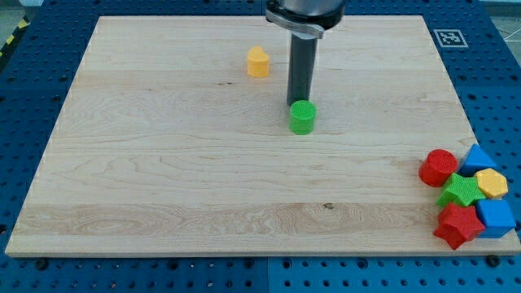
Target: Move green circle towards group of blocks
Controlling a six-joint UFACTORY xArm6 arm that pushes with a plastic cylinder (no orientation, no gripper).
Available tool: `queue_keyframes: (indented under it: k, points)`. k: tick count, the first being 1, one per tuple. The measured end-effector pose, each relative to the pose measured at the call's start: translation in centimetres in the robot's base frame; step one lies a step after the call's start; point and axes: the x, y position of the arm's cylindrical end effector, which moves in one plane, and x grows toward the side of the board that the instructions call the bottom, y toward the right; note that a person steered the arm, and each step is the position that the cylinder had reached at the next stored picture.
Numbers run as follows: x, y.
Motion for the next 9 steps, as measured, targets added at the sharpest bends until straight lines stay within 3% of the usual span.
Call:
queue_keyframes:
  k: [2,4,7,9]
  points:
    - [4.7,0.7]
    - [2.6,0.7]
    - [7.8,0.7]
    - [6.3,-1.3]
